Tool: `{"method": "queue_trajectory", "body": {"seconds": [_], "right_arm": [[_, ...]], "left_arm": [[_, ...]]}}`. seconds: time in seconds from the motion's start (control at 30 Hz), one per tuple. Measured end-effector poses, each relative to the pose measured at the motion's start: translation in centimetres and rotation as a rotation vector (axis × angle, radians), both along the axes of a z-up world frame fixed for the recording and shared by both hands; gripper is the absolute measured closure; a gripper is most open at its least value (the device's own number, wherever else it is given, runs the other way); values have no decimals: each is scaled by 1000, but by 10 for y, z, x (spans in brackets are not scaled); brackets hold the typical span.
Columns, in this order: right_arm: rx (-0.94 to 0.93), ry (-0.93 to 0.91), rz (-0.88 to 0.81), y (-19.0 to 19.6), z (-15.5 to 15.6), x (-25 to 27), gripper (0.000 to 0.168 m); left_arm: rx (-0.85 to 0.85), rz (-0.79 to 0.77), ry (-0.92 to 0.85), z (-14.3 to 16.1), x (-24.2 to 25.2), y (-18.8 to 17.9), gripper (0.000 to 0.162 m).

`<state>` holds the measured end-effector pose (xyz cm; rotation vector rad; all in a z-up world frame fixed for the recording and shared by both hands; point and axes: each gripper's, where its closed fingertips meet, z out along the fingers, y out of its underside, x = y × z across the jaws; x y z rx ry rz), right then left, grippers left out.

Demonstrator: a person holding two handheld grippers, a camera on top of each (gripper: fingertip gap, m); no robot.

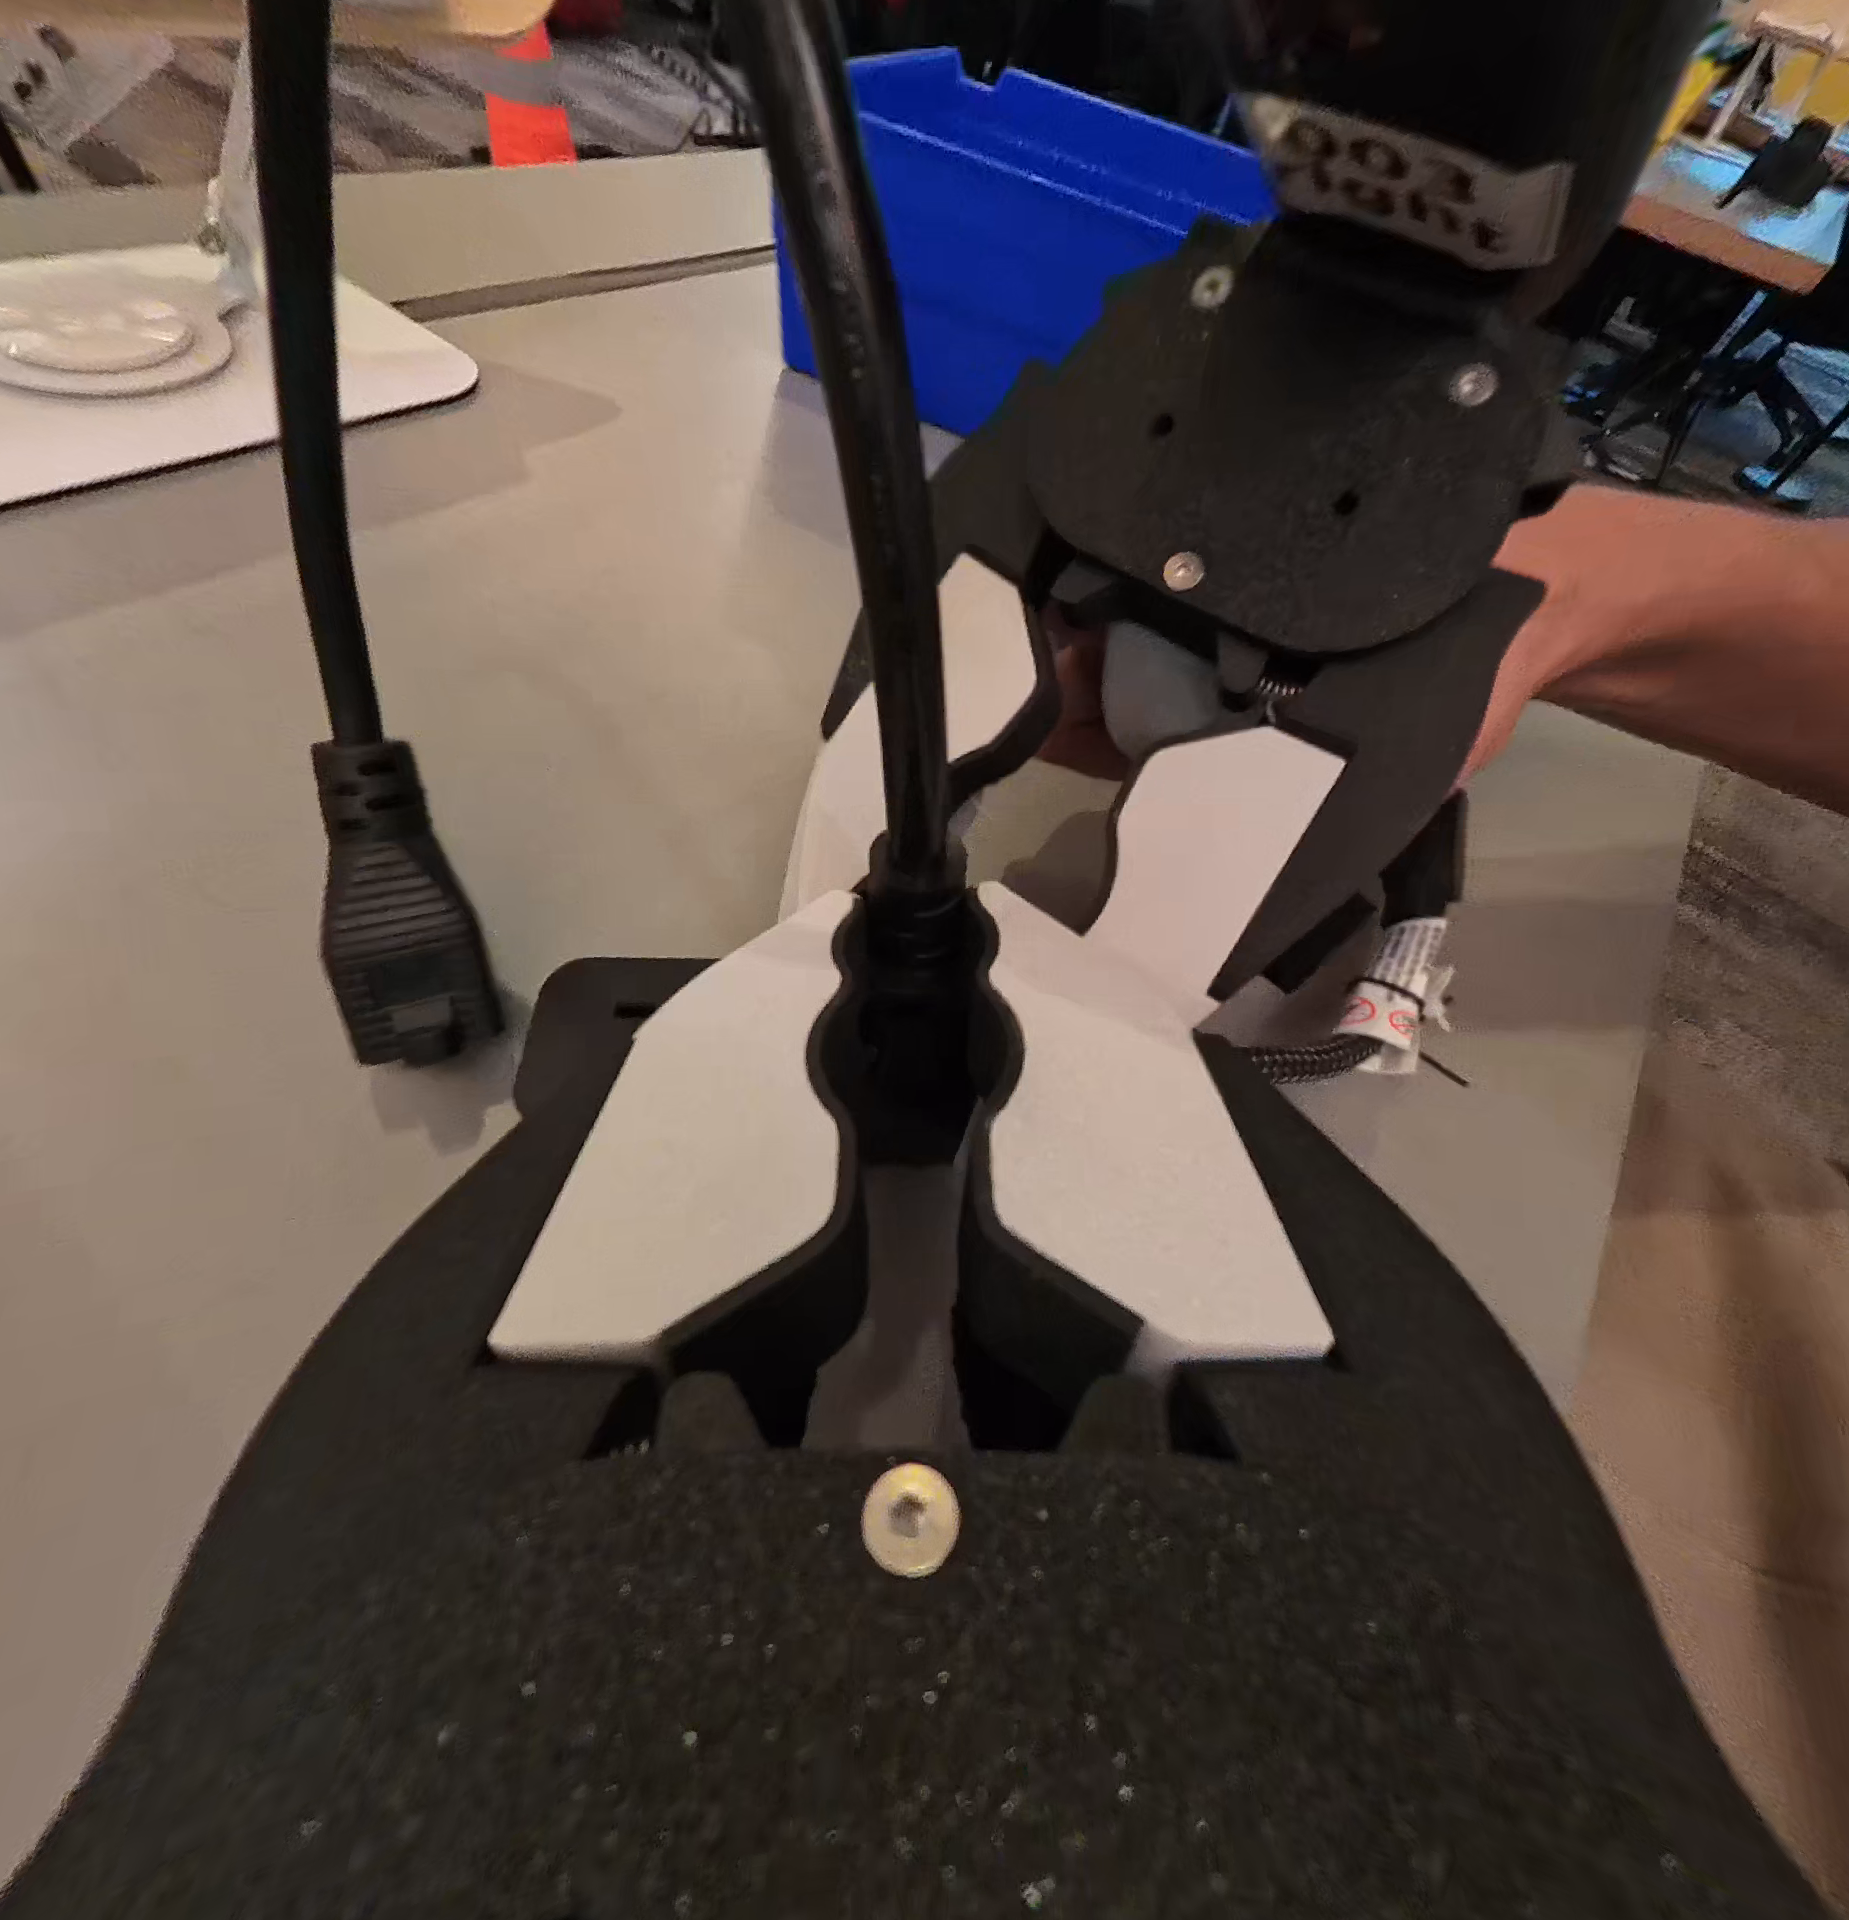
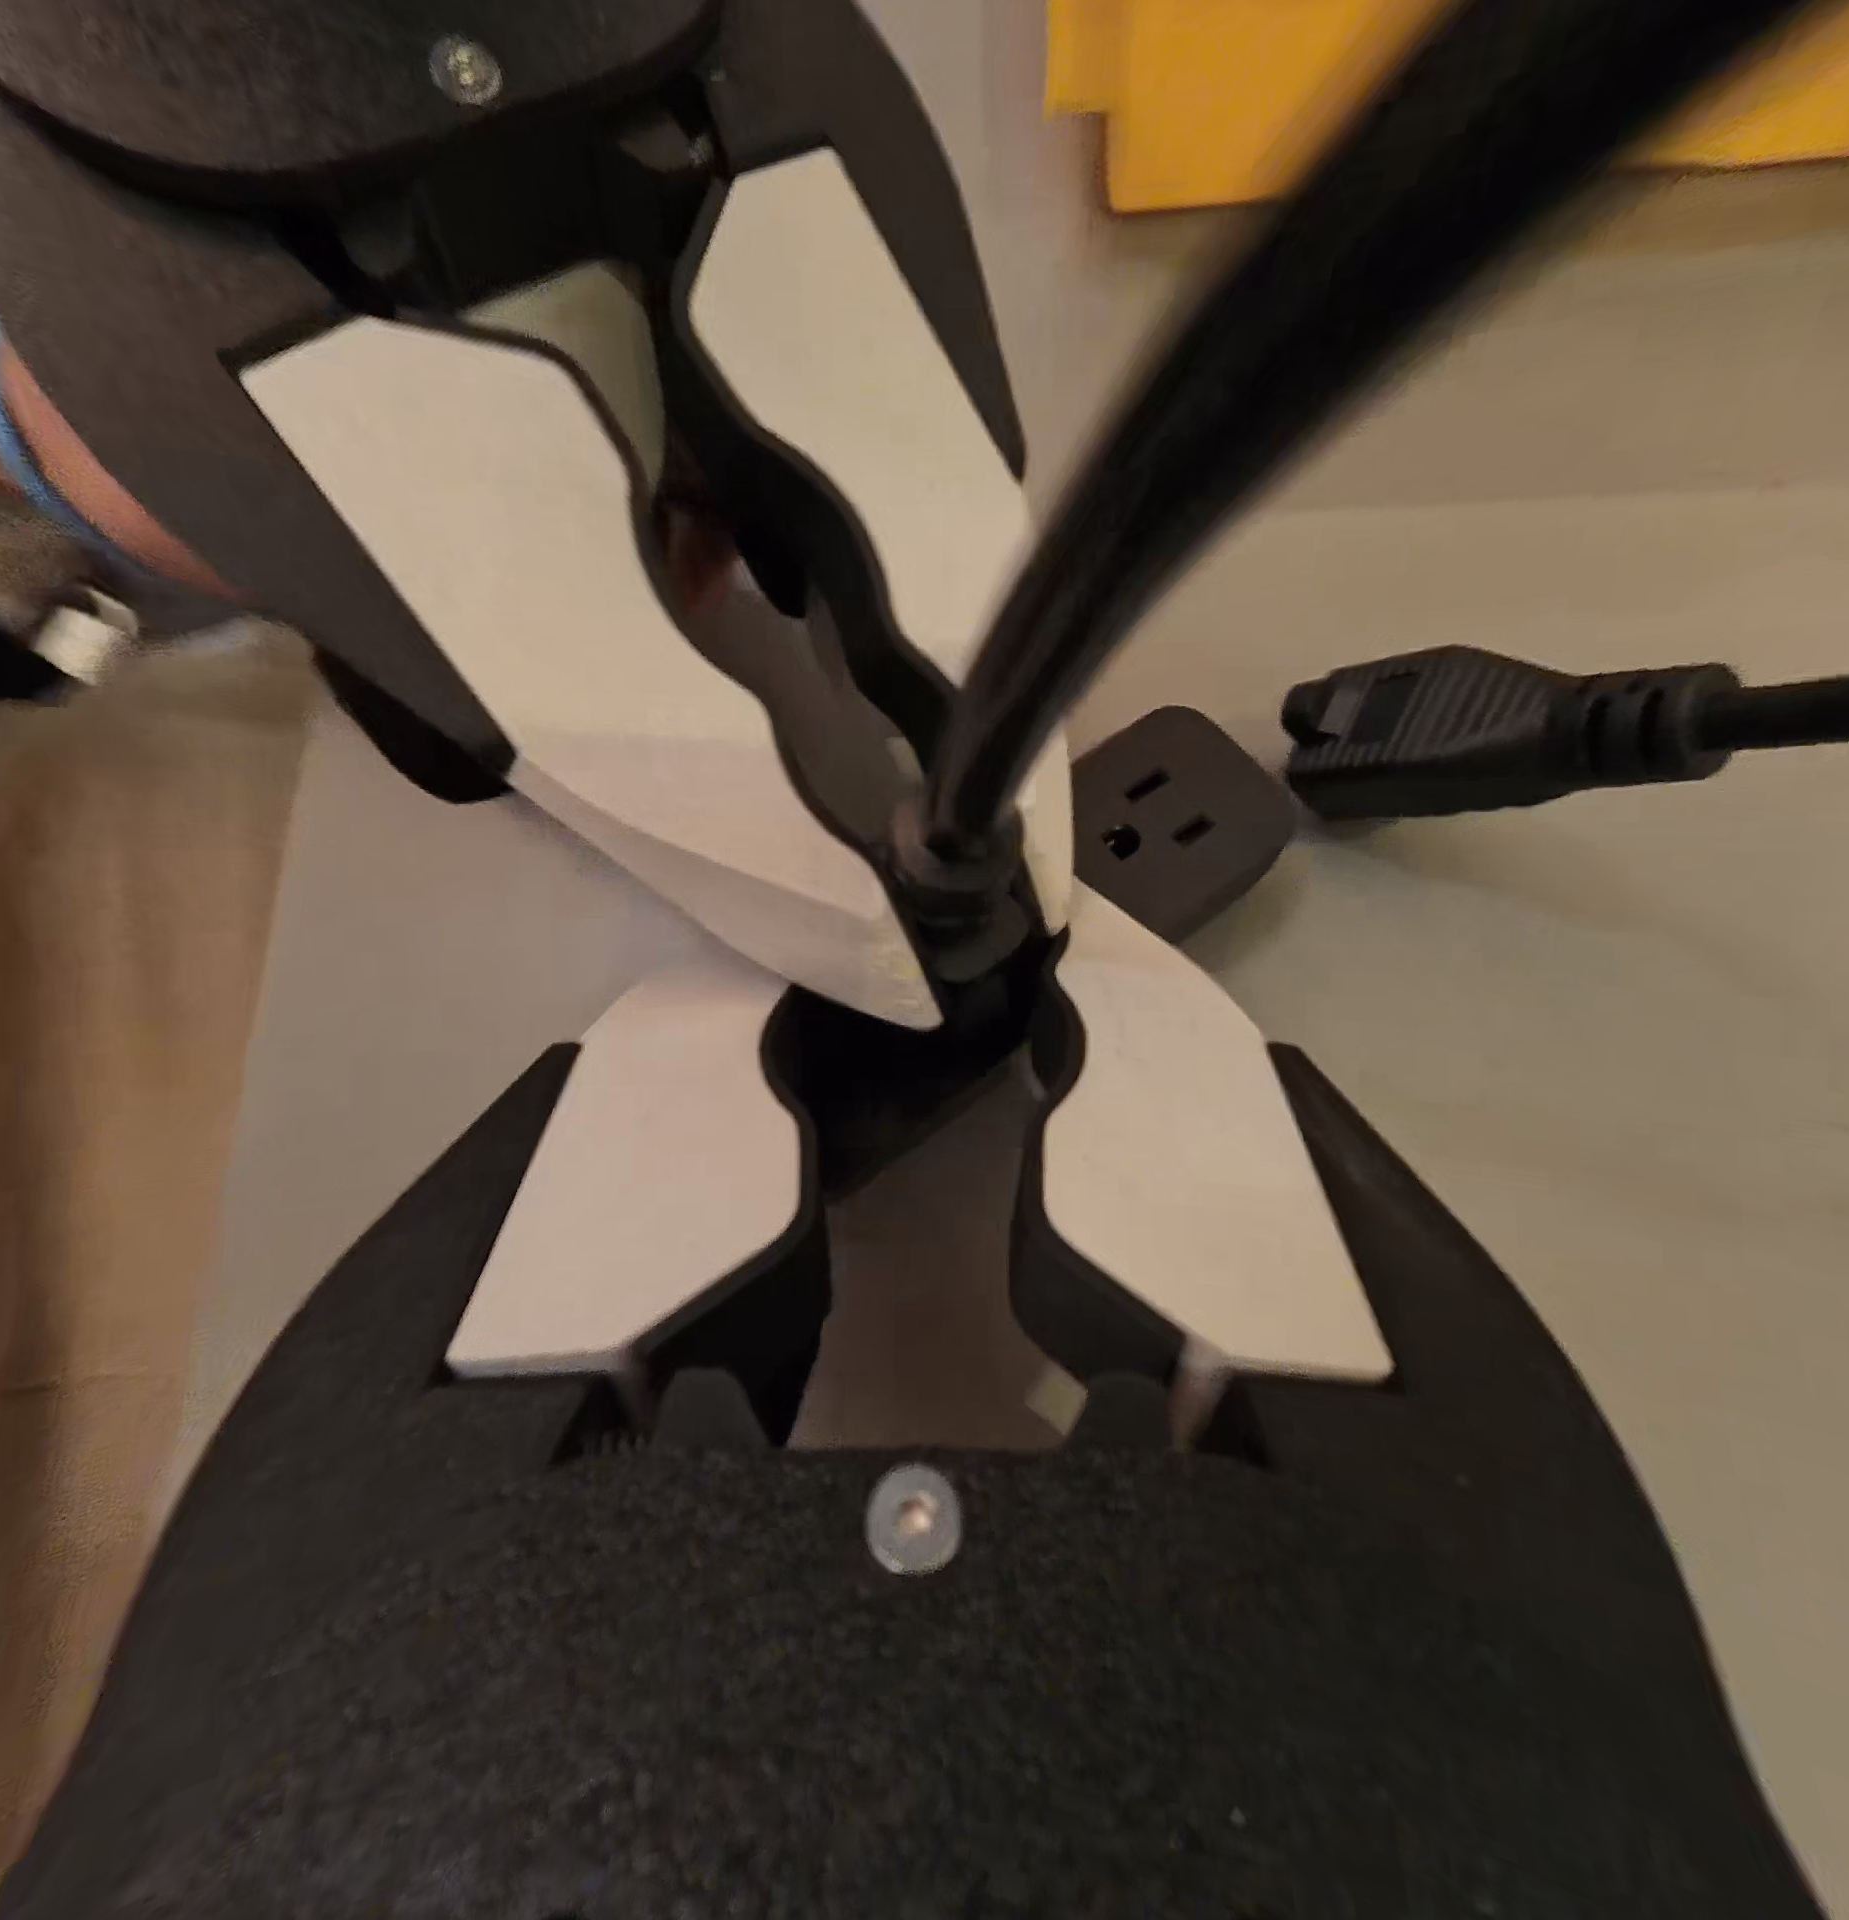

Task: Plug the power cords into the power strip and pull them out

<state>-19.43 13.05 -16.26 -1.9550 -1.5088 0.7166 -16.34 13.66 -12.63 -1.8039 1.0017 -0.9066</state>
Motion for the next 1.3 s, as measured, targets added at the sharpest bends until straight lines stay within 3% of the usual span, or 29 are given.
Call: {"method": "queue_trajectory", "body": {"seconds": [0.03, 0.13, 0.17, 0.2, 0.27, 0.37, 0.47, 0.83, 1.3], "right_arm": [[46, -46, 1, -1, 0, 6, 128], [-25, -3, -116, -7, 13, 17, 130], [-53, 57, -180, -11, 18, 17, 123], [-65, 56, -291, -10, 15, 21, 126], [-20, 6, -476, -10, 2, 34, 117], [46, 103, -584, -21, 5, 26, 136], [128, -35, -602, -17, -5, 28, 137], [137, -47, -597, -19, -14, 24, 135], [77, -17, -598, -19, -14, 21, 137]], "left_arm": [[16, -6, -3, 1, 4, -2, 147], [20, 20, 1, 5, 8, -1, 147], [34, 42, 29, 3, 6, 0, 147], [43, 64, 64, -1, 5, 1, 147], [63, 79, 105, -5, 7, -1, 147], [47, 62, 95, -9, 12, -7, 146], [66, 62, 127, -13, 12, -7, 146], [-14, 75, 61, -13, 6, -5, 148], [7, 52, 69, -9, 3, -5, 149]]}}
